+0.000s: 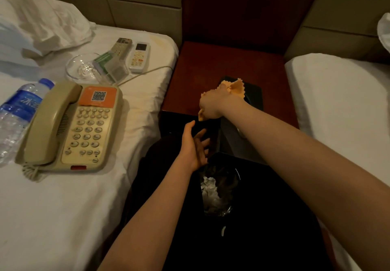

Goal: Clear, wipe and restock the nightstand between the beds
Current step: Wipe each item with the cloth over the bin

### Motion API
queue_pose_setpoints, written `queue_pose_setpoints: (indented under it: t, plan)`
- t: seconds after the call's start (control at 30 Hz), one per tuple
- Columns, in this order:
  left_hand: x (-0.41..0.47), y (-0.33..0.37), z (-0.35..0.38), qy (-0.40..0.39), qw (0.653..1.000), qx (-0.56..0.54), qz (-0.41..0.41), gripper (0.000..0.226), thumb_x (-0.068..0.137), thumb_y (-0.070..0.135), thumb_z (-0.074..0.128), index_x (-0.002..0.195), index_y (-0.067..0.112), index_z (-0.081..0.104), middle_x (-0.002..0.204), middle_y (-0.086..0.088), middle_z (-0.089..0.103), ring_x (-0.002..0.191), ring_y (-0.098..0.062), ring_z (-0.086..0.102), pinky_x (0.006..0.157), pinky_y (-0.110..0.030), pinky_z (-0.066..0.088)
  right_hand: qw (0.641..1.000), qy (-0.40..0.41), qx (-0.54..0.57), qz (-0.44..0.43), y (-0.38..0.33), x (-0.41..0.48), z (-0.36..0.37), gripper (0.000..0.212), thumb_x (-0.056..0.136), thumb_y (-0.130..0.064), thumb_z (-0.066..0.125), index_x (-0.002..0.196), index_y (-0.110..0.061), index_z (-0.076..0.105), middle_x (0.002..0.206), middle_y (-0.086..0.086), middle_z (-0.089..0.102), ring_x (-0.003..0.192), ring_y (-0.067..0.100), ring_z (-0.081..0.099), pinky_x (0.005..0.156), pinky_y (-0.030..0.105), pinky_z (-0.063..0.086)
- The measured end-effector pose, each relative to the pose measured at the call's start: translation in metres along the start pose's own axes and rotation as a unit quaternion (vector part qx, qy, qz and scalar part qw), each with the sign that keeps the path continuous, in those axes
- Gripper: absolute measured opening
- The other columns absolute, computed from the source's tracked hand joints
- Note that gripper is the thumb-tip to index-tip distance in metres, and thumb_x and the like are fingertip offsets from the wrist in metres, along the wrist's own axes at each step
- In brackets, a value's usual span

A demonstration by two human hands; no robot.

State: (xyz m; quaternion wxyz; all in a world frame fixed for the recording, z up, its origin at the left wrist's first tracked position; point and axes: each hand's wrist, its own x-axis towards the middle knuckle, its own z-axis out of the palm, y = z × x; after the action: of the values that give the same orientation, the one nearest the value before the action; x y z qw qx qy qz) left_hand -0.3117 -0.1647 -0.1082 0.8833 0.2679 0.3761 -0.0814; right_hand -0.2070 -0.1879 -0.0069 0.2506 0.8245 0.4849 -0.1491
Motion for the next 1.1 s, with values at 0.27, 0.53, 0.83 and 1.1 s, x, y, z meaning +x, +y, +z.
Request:
queue_pose_setpoints:
  t: [0.27, 0.53, 0.83, 1.1]
  plan:
    - [0.002, 0.000, 0.000, -0.009, 1.000, 0.001, -0.008, 0.061, 0.087, 0.067, 0.024, 0.114, 0.022, 0.056, 0.096, -0.009, 0.062, 0.070, -0.025, 0.054, 0.061, -0.027, 0.039, 0.998, -0.017, 0.051, -0.044, -0.005, -0.015, 0.006, 0.031, 0.097, -0.023, 0.038, 0.068, -0.015, 0.047, 0.069, 0.000, 0.045, 0.064, 0.018, 0.039, 0.097, 0.052, 0.028]
    - [0.002, 0.000, -0.002, 0.028, 0.998, 0.046, 0.026, 0.066, 0.086, 0.069, 0.026, 0.076, 0.015, 0.061, 0.059, -0.006, 0.063, 0.065, -0.021, 0.055, 0.063, -0.026, 0.038, 0.994, 0.016, 0.053, -0.091, -0.025, -0.057, 0.028, 0.030, 0.096, -0.030, 0.038, 0.097, -0.014, 0.064, 0.079, -0.002, 0.051, 0.085, 0.022, 0.051, 0.096, 0.048, 0.028]
    - [0.002, -0.002, -0.001, -0.030, 0.995, 0.069, 0.062, 0.068, 0.086, 0.063, 0.042, 0.057, 0.011, 0.075, 0.060, -0.006, 0.069, 0.053, -0.018, 0.068, 0.056, -0.025, 0.052, 0.966, 0.155, 0.154, -0.136, -0.028, -0.104, 0.066, 0.027, 0.095, -0.039, 0.044, 0.097, -0.024, 0.065, 0.094, -0.002, 0.060, 0.094, 0.015, 0.048, 0.089, 0.039, 0.033]
    - [-0.006, -0.009, 0.013, -0.025, 0.985, 0.148, 0.084, 0.040, 0.089, 0.049, 0.049, 0.087, 0.012, 0.067, 0.079, -0.004, 0.068, 0.071, -0.017, 0.064, 0.069, -0.028, 0.051, 0.865, 0.364, 0.346, -0.006, -0.036, -0.108, 0.129, 0.035, 0.083, -0.041, 0.049, 0.104, -0.025, 0.071, 0.082, 0.004, 0.064, 0.084, 0.023, 0.057, 0.077, 0.027, 0.031]
